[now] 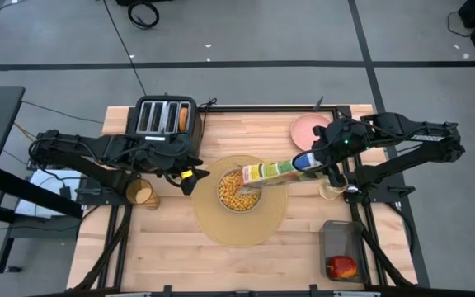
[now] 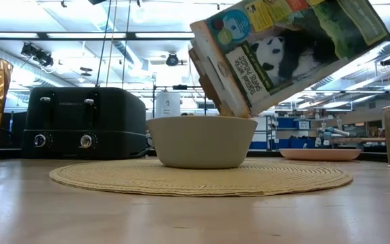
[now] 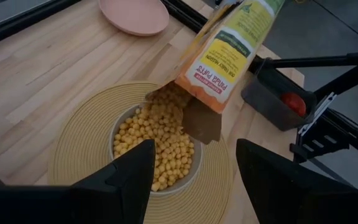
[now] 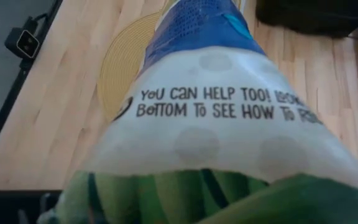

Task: Arrange a breakfast setting
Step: Pour the cereal from the cereal box into the gray bowl

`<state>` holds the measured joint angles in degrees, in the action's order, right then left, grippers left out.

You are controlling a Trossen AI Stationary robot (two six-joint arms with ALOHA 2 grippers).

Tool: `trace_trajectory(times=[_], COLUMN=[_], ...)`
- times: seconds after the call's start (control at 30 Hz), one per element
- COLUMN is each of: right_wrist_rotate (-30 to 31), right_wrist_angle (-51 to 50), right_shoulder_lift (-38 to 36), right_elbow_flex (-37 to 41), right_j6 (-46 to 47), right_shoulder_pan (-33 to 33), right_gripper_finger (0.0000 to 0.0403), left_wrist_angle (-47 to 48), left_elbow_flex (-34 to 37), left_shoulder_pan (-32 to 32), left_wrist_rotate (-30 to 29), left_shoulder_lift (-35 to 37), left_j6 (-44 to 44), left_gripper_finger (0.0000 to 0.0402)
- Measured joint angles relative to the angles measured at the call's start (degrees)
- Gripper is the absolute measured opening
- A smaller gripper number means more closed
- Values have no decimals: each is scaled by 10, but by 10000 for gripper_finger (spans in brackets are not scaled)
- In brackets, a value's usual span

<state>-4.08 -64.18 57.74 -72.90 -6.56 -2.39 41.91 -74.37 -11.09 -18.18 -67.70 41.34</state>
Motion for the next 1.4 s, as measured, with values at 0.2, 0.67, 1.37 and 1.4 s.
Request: trace_trajectory(times=[0.2, 0.67, 1.37, 1.4], right_wrist_rotate=[-15, -35, -48, -49], right_wrist_angle=[1, 121, 349, 366], right_shoulder_lift=[-1, -58, -291, -304], right_elbow_flex=[0, 104, 384, 400], right_j6=[17, 58, 141, 145], right_shoulder_pan=[0, 0, 0, 0], right_gripper_finger=[173, 173, 167, 167], left_wrist_angle=[-5, -29, -127, -139], left_elbow_flex=[0, 0, 0, 0], left_shoulder_pan=[0, 0, 14, 19], left_wrist_rotate=[0, 0, 0, 0], left_shoulder_lift=[0, 0, 7, 9], left_j6=[0, 3, 16, 16], left_gripper_finger=[231, 231, 231, 231])
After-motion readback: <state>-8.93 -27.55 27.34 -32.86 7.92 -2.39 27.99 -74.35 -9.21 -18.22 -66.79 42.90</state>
